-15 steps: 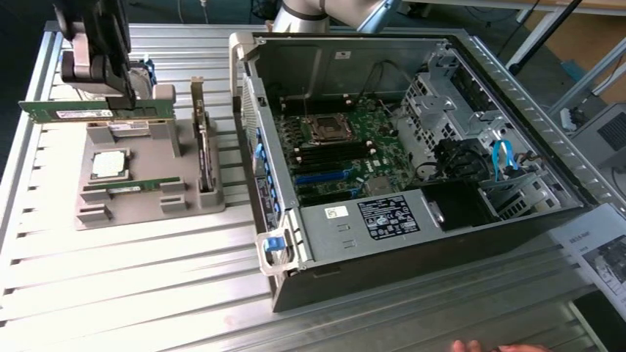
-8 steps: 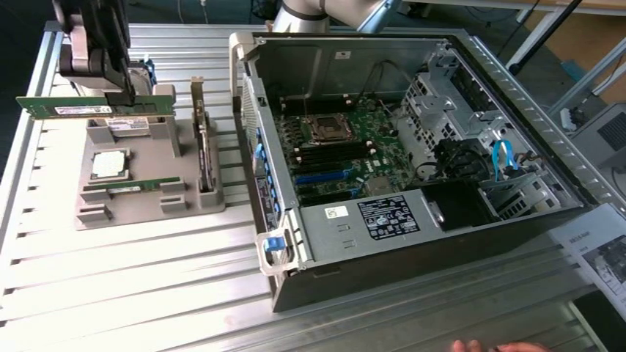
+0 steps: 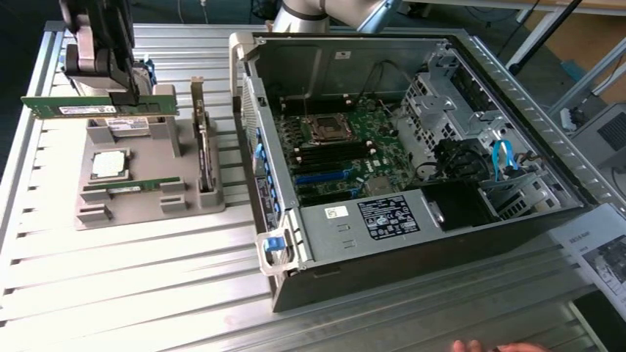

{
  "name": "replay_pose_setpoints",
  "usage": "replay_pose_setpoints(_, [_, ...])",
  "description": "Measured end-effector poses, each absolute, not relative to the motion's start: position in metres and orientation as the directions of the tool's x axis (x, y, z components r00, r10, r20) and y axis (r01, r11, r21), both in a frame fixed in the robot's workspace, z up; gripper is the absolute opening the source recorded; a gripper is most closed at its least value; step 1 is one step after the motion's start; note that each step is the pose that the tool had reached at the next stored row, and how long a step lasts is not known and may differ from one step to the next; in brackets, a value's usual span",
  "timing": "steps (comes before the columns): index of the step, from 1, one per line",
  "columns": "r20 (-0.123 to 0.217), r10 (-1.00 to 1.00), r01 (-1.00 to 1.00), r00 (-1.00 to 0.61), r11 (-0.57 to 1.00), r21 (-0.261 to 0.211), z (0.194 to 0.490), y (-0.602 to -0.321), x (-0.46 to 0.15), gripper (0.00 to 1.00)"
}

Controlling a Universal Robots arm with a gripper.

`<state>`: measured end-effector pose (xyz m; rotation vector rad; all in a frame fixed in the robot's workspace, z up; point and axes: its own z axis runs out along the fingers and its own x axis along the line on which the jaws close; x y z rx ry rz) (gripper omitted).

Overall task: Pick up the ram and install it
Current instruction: 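Pick up the ram and move it above insertion slot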

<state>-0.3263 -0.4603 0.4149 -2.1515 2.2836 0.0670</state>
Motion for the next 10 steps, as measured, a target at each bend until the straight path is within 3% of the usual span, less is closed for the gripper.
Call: replay_pose_setpoints(10, [-0.032,-0.998,-0.998,-0.058,0.057,0.029,0.415,-0.46,-0.306,0.12])
